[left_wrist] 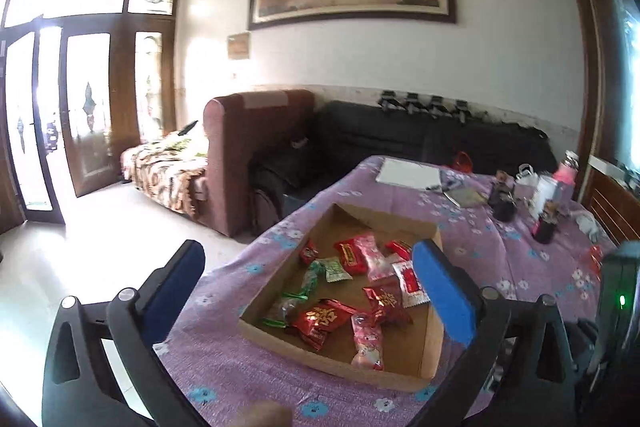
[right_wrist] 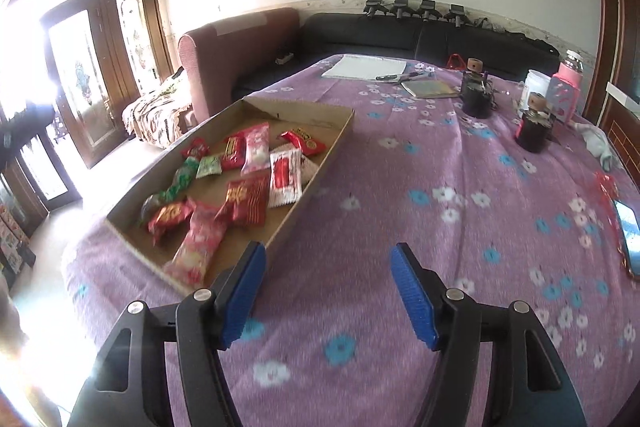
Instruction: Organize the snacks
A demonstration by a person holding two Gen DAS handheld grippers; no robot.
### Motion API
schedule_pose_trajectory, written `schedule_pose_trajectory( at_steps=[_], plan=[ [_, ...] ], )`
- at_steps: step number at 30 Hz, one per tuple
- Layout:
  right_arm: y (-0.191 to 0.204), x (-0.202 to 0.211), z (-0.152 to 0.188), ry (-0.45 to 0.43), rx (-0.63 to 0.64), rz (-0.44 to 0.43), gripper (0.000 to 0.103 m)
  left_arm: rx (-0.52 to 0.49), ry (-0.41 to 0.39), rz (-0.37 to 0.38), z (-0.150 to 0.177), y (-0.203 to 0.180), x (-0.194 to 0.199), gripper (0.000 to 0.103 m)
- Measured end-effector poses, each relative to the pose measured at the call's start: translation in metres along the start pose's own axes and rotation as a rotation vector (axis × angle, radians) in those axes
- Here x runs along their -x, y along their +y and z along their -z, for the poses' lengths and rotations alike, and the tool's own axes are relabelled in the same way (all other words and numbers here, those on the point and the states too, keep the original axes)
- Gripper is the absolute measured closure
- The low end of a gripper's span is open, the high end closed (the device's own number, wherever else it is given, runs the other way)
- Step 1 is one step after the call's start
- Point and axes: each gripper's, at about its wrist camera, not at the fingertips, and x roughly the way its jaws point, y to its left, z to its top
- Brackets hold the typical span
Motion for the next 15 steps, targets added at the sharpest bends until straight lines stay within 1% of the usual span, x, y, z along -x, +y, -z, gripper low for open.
schedule_pose_trajectory(
  at_steps=[2,6,8,10,15],
  plan=[
    [0.001,0.007,0.007,-0.005,0.014,0.000,0.036,0.016,0.004,-0.030,0.001,0.000,0.006,0.000],
    [0.007,0.020,0.018,-0.018,0.043,-0.002,0.036,0.021,0.055,-0.004,0.004,-0.002,0.009,0.000],
    [0.010,0.026,0.024,-0.028,0.056,-0.002,0.034,0.019,0.082,0.002,0.008,-0.004,0.010,0.000],
    [0.013,0.032,0.029,-0.040,0.076,0.002,0.031,0.013,0.103,0.017,0.011,-0.007,0.011,0.000],
    [0.021,0.042,0.035,-0.048,0.115,-0.003,0.030,-0.017,0.149,0.044,0.020,-0.017,0.014,0.000]
  ],
)
